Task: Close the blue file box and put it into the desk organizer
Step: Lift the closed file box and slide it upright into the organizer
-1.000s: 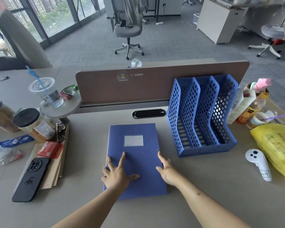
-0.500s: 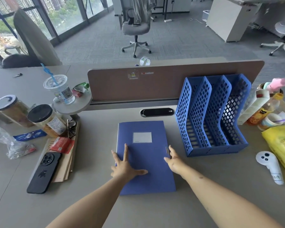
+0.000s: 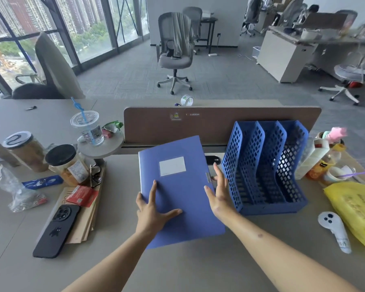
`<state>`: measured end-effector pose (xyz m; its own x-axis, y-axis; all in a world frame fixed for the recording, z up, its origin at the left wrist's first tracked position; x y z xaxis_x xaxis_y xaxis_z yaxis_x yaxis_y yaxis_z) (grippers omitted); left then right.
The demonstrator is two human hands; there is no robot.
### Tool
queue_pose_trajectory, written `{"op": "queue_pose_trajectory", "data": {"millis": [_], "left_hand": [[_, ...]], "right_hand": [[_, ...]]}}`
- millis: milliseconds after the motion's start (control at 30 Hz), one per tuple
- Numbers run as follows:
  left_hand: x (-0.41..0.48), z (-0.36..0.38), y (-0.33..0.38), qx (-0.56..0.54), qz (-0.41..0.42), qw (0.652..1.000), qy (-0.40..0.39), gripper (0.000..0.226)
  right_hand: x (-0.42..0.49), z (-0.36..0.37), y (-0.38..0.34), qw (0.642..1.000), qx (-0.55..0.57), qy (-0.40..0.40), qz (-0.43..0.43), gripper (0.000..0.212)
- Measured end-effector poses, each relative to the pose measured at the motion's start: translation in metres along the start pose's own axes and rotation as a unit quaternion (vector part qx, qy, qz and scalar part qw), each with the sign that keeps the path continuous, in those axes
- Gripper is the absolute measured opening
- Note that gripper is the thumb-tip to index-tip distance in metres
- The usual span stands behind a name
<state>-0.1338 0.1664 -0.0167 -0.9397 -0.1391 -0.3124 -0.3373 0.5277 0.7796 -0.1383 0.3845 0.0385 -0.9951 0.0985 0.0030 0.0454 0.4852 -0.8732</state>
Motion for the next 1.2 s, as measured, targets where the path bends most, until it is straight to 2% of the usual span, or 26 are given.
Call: {"op": "queue_pose_trajectory", "data": {"millis": [133,300,400,533,667,767,833,933,1067,1133,1200], "left_hand": [[-0.008,-0.010,0.023,-0.051,0.071,0.996,0.003,0.125],[-0.010,-0.010,0.060,-0.072,0.147,0.986,-0.032,0.128],[-0.009,-0.004,0.082,-0.076,0.192,0.976,-0.077,0.132],[-0.016,0.017,0.114,-0.067,0.245,0.958,-0.131,0.141],[-0.029,0.051,0.148,-0.042,0.266,0.940,-0.210,0.136],[-0.044,0.073,0.183,-0.019,0.301,0.921,-0.248,0.126],[-0.055,0.081,0.214,-0.047,0.301,0.913,-0.270,0.117],[-0.068,0.085,0.261,-0.084,0.251,0.912,-0.313,0.106],[-0.077,0.088,0.305,-0.120,0.205,0.893,-0.381,0.116],[-0.077,0.090,0.315,-0.117,0.211,0.890,-0.387,0.122],[-0.073,0.094,0.323,-0.116,0.212,0.893,-0.381,0.118]], "right_hand": [[-0.002,-0.036,-0.034,0.997,0.029,0.054,-0.041,0.076],[-0.006,-0.093,-0.076,0.997,0.046,-0.037,-0.049,0.094],[-0.016,-0.126,-0.097,0.995,-0.010,-0.062,-0.073,0.096],[-0.041,-0.163,-0.111,0.996,-0.048,-0.020,-0.076,0.101],[-0.075,-0.194,-0.116,0.986,-0.125,0.072,-0.085,0.098],[-0.098,-0.213,-0.115,0.961,-0.221,0.138,-0.089,0.096],[-0.106,-0.223,-0.110,0.946,-0.259,0.173,-0.087,0.097],[-0.109,-0.229,-0.094,0.935,-0.274,0.210,-0.075,0.098],[-0.109,-0.231,-0.078,0.933,-0.263,0.237,-0.068,0.099],[-0.106,-0.232,-0.073,0.933,-0.256,0.242,-0.080,0.099],[-0.099,-0.233,-0.068,0.938,-0.234,0.239,-0.088,0.099]]}}
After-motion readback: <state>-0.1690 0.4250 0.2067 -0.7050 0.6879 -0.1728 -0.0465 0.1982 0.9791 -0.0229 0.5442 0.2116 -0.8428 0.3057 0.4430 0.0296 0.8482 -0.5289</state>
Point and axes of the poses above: each hand's wrist, its own x-axis towards the middle knuckle, its own z-axis out of the palm, y = z × x, the point moved 2 cm from there along x, towards the middle knuckle, and after that the axes turned 5 degrees about -z, right-handed, at the moved point
